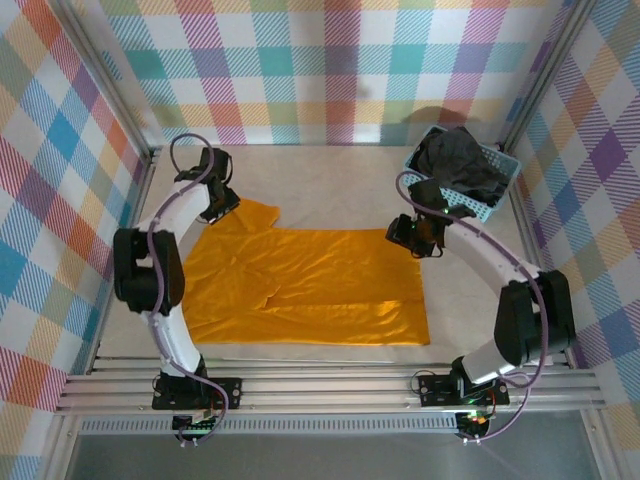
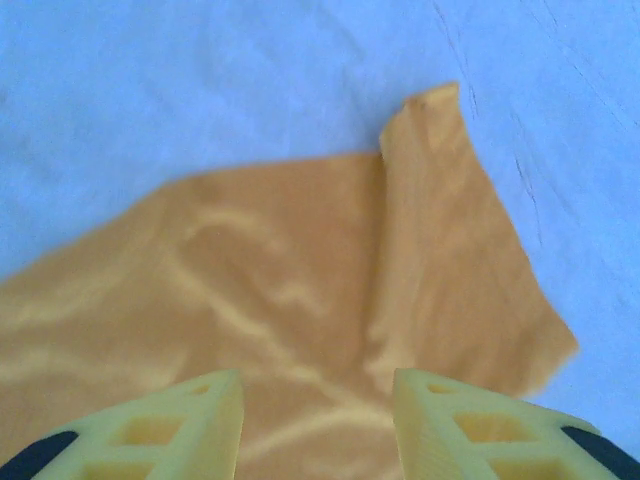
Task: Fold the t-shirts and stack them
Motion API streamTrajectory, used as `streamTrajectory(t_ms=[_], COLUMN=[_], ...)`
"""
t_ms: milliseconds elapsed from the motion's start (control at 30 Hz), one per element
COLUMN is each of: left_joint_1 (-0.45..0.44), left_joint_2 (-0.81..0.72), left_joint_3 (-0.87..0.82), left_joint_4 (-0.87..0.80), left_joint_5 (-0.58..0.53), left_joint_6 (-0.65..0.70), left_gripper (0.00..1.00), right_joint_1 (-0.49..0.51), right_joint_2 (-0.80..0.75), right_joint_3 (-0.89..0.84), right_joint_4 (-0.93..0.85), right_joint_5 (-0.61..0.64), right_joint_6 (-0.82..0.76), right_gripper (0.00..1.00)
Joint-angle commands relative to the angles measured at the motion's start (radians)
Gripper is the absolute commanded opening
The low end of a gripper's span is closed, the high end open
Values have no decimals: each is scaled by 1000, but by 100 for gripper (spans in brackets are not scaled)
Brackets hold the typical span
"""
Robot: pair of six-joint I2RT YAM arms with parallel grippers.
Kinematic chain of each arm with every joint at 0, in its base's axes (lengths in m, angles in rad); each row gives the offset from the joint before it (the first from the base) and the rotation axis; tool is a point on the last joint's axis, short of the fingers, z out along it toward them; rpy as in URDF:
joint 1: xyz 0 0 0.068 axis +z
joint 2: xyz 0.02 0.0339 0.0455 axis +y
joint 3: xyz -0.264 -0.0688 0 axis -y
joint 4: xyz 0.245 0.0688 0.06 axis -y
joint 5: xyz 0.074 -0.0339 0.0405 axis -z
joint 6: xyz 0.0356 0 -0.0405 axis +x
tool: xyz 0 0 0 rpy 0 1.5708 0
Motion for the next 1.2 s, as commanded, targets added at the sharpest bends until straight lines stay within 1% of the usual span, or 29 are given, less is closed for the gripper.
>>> streamTrajectory(t_ms=[0,133,200,233,333,433,567,667,733,800,900,1033,1100,1167], left_joint_1=[26,32,33,37,55,63,70,73,74,74,73,72,72,67], left_joint_2=[103,237,284,302,347,392,437,487,509,510,510,509,511,519], left_joint_3=[95,223,266,278,292,344,415,498,531,532,536,531,527,539], left_joint_4=[82,107,117,121,158,133,69,-13,-34,-24,-27,-63,-62,-76], left_joint_5=[-10,20,12,10,56,77,90,104,118,132,171,162,182,178], left_joint_6=[120,198,226,235,257,299,322,322,319,314,314,308,313,314], left_gripper=[43,45,47,47,49,49,46,45,44,42,35,35,33,28], right_joint_1=[-20,-40,-44,-46,-49,-49,-49,-49,-49,-49,-49,-49,-49,-52], right_joint_2=[48,106,131,138,150,151,145,149,150,148,145,154,165,174], right_joint_3=[74,128,152,161,167,160,148,155,156,156,148,154,162,169], right_joint_4=[-15,-21,-30,-32,-29,-24,-9,-10,-10,-10,-9,-10,-9,-9], right_joint_5=[-41,-73,-84,-88,-110,-122,-137,-138,-142,-144,-143,-140,-142,-141], right_joint_6=[-103,-115,-123,-124,-122,-108,-89,-84,-82,-79,-77,-77,-77,-74], right_gripper=[49,50,49,49,49,49,49,49,49,49,49,49,49,48])
